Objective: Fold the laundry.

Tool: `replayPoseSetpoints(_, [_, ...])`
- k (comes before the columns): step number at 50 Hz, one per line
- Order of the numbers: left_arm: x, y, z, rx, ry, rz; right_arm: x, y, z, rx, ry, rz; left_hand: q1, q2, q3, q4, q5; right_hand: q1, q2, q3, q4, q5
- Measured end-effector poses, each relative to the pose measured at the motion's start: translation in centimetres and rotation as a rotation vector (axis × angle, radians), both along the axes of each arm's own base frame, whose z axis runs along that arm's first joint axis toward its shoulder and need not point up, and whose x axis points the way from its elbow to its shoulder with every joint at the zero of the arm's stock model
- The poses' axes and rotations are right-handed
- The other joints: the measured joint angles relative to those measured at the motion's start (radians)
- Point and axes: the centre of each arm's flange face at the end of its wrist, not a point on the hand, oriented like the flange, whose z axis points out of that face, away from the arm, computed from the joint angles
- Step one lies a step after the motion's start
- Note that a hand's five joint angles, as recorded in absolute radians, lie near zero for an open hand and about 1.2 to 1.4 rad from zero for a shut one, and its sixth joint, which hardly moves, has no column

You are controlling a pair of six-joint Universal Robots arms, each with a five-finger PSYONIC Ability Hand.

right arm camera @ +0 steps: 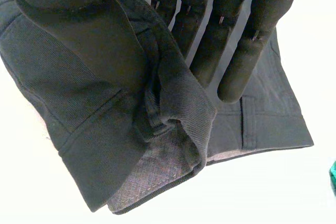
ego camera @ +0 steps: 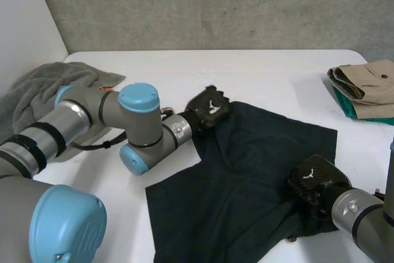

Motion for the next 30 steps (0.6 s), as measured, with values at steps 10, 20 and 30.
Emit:
replayPoseSetpoints(10, [4.9, 0.2, 3.0, -0.039, -0.160, 0.438, 0.5, -0.7, 0.6, -0.019, -0.075, -0.033, 0.000, 0.001, 0.000, 0.000, 0.000, 0.000, 0.000, 0.000, 0.000, 0.000])
replayPoseSetpoints(20, [8.5, 3.6, 2.7, 0.029, -0.283, 0.607, 0.8, -1.0, 1.0, -0.009, -0.136, -0.061, 0.000, 0.001, 0.000, 0.000, 0.000, 0.000, 0.000, 0.000, 0.000, 0.000])
replayPoseSetpoints(30, [8.7, 3.9, 3.2, 0.120, -0.225, 0.666, 1.5, -0.3, 0.2, 0.024, -0.133, -0.039, -0.782, -0.755, -0.745, -0.747, -0.702, 0.000, 0.000, 0.000, 0.000, 0.000])
